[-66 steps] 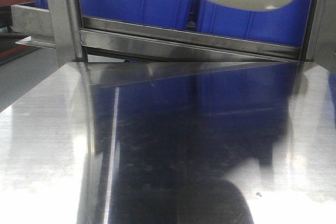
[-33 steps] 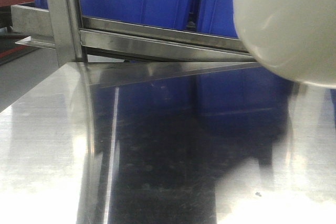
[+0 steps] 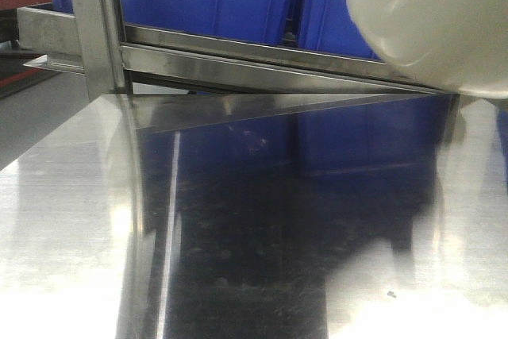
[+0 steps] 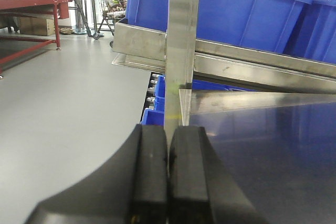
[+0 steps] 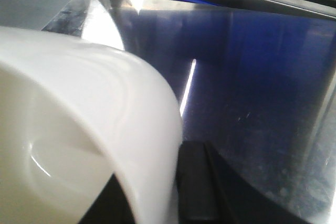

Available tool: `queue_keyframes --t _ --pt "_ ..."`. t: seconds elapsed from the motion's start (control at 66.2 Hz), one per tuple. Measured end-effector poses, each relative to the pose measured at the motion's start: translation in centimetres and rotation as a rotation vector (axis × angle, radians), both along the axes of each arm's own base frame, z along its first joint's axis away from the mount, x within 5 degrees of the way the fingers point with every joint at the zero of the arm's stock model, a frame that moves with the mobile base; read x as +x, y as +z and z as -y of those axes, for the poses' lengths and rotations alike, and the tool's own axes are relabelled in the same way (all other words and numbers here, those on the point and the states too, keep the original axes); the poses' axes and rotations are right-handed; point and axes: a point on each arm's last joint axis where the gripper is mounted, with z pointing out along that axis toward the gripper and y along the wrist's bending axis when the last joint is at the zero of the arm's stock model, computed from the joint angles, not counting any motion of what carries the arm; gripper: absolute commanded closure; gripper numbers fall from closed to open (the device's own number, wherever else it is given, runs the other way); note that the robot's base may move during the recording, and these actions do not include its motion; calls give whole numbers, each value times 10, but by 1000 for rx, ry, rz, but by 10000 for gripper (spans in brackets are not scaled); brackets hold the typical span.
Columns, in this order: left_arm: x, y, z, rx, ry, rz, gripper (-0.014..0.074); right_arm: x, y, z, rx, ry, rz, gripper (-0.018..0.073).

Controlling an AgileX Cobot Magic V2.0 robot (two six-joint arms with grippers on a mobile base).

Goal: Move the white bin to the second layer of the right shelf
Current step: 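Hold the white bin raised in the right gripper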

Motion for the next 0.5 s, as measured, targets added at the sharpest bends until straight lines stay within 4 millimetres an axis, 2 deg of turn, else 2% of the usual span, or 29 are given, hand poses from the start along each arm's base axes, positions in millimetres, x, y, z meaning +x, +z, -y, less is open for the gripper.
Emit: queue_keyframes --t 0.499 --pt "0 0 0 0 0 0 512 0 0 0 0 0 0 506"
